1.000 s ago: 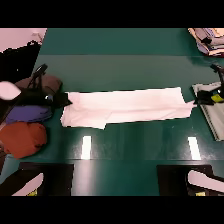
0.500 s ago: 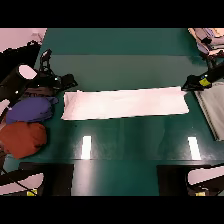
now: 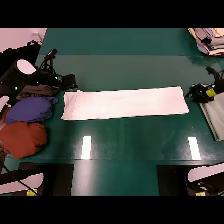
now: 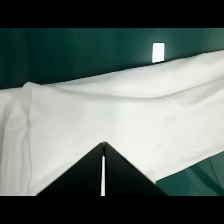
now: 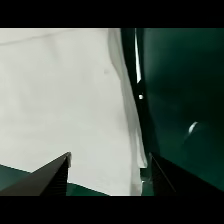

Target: Fold the shirts.

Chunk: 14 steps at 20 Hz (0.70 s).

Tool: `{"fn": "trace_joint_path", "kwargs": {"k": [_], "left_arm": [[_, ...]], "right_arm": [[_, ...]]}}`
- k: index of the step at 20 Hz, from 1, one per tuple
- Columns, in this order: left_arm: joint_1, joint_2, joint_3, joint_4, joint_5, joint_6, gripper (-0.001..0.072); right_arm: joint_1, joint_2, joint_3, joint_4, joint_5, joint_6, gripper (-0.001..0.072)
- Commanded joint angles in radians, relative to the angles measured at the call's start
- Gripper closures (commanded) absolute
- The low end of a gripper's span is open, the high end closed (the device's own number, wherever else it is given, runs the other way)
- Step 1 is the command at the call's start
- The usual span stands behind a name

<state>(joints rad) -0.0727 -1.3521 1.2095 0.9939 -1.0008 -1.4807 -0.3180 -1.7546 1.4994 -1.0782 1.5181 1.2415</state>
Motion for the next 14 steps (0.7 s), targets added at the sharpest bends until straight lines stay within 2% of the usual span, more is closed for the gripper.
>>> {"fn": "trace_joint_path", "kwargs": {"k": [1,2,4,7,9,11,12,14], "left_arm": [[-0.034,-0.004,0.003,-0.029,-0.005,0.014,0.0683],[-0.059,-0.009,0.003,-0.028,0.004,0.014,0.0683],[-0.117,-0.032,0.003,-0.029,0.031,0.013,0.0683],[-0.211,-0.094,0.004,-0.038,0.109,-0.025,0.0683],[-0.275,-0.149,0.031,-0.051,0.161,-0.039,0.0683],[-0.332,-0.213,0.089,-0.064,0.174,-0.039,0.0683],[-0.359,-0.249,0.126,-0.064,0.167,-0.039,0.0683],[-0.405,-0.314,0.198,-0.064,0.145,-0.039,0.0683]], "right_arm": [[-0.076,-0.002,-0.112,0.114,-0.063,-0.072,0.0139],[-0.075,-0.002,-0.135,0.14,-0.089,-0.084,0.0141],[-0.064,-0.008,-0.154,0.19,-0.112,-0.103,0.0233],[-0.003,-0.06,-0.107,0.197,-0.051,-0.103,0.0252],[0.049,-0.082,-0.078,0.195,-0.009,-0.103,0.0382],[0.083,-0.076,-0.06,0.195,0.004,-0.11,0.0631],[0.093,-0.065,-0.051,0.197,0.007,-0.117,0.0698],[0.11,-0.013,-0.027,0.246,0.025,-0.137,0.0698]]}}
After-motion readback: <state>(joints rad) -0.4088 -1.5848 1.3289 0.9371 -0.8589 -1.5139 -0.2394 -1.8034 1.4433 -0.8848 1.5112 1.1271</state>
